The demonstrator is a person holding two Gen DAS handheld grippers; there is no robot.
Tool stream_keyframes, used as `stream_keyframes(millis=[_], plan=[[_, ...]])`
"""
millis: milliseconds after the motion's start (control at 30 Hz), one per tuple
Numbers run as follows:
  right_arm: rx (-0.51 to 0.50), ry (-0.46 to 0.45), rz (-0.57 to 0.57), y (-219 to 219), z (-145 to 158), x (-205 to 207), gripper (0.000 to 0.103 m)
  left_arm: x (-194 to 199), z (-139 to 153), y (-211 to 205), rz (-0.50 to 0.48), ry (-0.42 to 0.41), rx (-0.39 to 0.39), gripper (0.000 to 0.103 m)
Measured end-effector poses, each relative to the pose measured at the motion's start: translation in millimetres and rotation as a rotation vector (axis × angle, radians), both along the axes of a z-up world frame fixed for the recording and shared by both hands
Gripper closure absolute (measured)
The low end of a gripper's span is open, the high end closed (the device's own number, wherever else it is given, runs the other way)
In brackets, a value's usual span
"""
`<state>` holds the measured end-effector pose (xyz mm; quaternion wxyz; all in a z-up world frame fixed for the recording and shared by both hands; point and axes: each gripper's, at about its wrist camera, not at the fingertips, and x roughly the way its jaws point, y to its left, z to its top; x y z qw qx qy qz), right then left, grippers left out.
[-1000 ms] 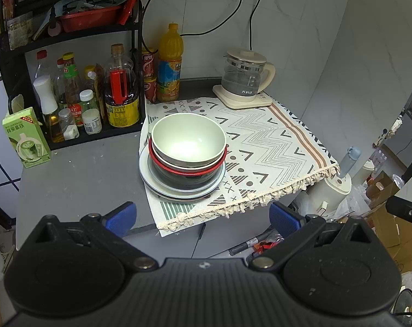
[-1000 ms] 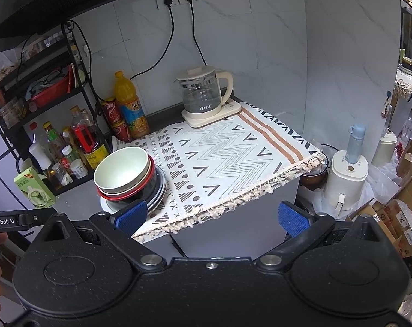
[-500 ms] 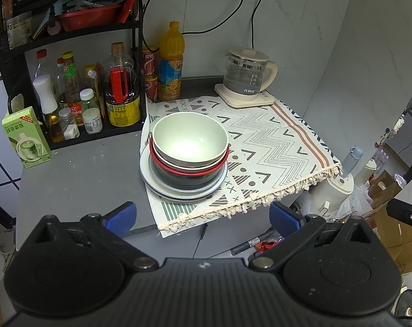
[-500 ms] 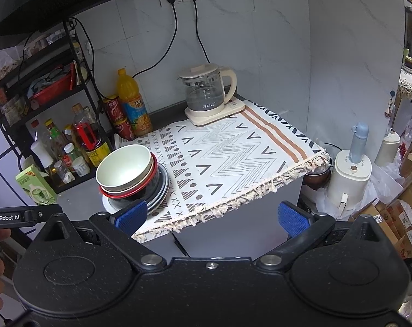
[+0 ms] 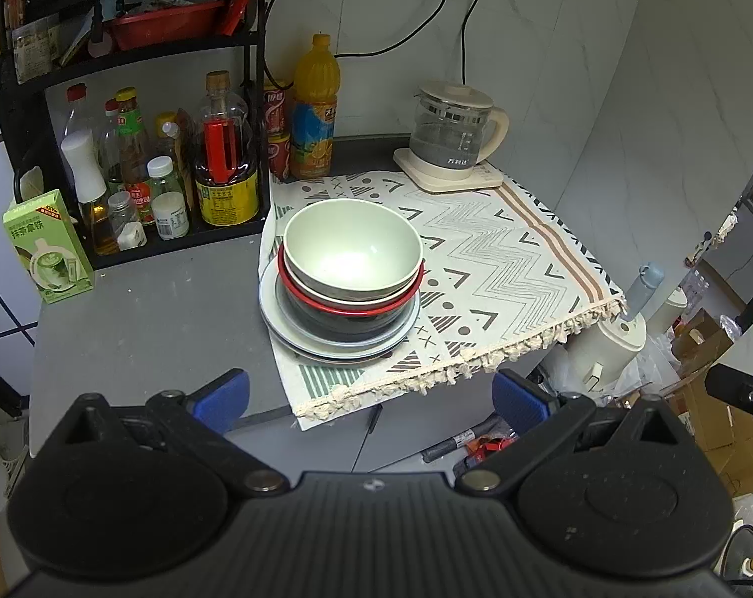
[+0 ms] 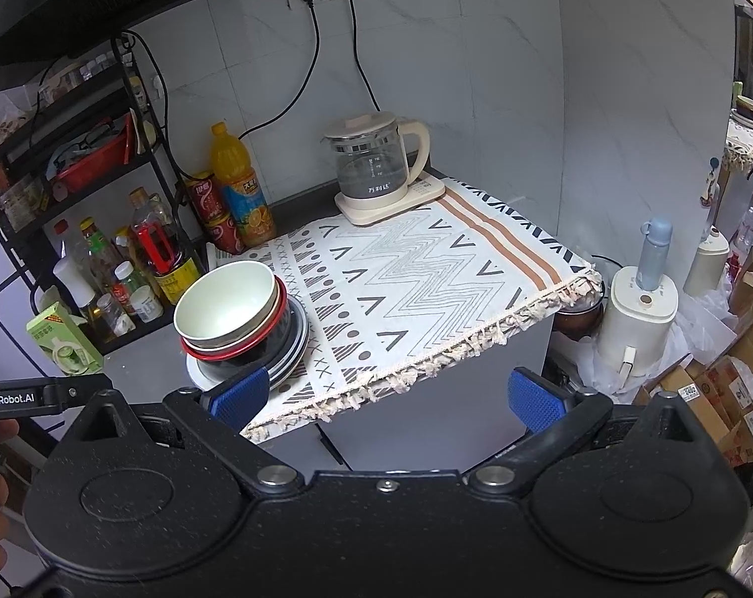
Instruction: Organize plates and bowls
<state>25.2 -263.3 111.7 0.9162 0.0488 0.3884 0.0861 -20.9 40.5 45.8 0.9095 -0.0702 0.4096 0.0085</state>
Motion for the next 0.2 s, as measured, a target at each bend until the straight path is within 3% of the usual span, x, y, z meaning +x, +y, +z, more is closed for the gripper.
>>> stream_keyframes(millis=[200], plan=[[-0.003, 0.015, -0.002, 6.0, -4.5, -3.1, 0.000, 1.9, -3.4, 9.5, -0.006, 0.003, -0.005, 0.001]])
